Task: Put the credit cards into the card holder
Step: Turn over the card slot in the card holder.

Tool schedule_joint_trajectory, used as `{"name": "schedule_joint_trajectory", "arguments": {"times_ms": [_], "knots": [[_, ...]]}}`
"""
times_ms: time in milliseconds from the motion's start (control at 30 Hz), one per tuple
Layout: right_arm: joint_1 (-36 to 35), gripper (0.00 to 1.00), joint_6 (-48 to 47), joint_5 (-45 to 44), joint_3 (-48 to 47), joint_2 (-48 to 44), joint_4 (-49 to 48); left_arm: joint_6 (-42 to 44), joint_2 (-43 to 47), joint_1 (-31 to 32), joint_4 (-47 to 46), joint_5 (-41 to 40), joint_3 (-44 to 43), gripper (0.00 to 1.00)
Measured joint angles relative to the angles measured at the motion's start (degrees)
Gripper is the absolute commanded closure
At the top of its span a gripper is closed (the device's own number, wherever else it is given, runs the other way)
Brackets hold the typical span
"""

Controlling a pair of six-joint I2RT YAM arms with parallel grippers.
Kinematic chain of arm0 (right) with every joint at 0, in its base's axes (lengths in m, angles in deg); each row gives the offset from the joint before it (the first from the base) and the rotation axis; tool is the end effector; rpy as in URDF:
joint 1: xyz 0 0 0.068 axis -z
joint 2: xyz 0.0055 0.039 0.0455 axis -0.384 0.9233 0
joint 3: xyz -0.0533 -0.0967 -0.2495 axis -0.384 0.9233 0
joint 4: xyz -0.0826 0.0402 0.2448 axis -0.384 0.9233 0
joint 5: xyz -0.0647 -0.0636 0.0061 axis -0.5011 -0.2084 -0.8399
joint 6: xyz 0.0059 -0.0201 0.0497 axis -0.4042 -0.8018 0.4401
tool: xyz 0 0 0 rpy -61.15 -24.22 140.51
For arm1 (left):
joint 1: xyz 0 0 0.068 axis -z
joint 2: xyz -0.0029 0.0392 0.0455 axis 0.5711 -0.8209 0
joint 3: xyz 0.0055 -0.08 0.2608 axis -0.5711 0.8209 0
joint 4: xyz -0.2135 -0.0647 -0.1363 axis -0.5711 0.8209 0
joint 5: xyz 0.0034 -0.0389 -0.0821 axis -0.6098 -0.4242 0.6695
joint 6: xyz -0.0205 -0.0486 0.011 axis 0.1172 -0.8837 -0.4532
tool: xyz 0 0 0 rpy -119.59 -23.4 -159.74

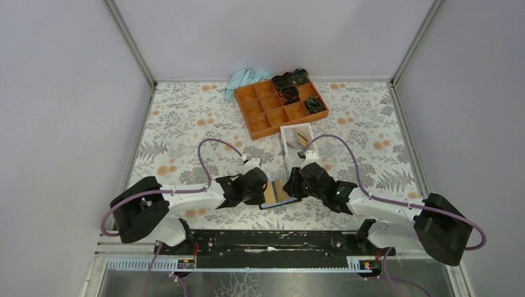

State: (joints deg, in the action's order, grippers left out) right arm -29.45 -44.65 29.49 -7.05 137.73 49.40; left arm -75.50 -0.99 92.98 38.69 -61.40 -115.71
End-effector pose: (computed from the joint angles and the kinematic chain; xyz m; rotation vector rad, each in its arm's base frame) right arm 0.1465 0.1815 0.1833 -0.1909 2.2447 0.7851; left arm 0.1403 -0.2154 0.1488 0.0487 2.6285 -0.5475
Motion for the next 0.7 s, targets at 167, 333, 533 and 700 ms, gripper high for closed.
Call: {"name": "schedule_joint_trajectory", "arguments": {"times_ms": [167, 333, 533, 700], "knots": [[-1.99, 0.69, 0.11, -0.02, -0.11, 0.15, -1.03, -0.02, -0.17, 0.0, -0.5, 0.0, 0.0, 0.91], [-3.56, 0.68, 0.22, -0.02, -0.98, 0.85, -1.38, -0.02, -0.26, 0.0, -0.68, 0.0, 0.0, 0.91], [-4.94, 0.68, 0.55, 0.0, -1.62, 2.36, -2.86, -0.02, -0.26, 0.0, -0.7, 0.0, 0.0, 0.91], [-5.73, 0.68, 0.79, 0.11, -2.21, 3.21, -4.42, -0.02, -0.26, 0.0, -0.7, 0.0, 0.0, 0.91]]}}
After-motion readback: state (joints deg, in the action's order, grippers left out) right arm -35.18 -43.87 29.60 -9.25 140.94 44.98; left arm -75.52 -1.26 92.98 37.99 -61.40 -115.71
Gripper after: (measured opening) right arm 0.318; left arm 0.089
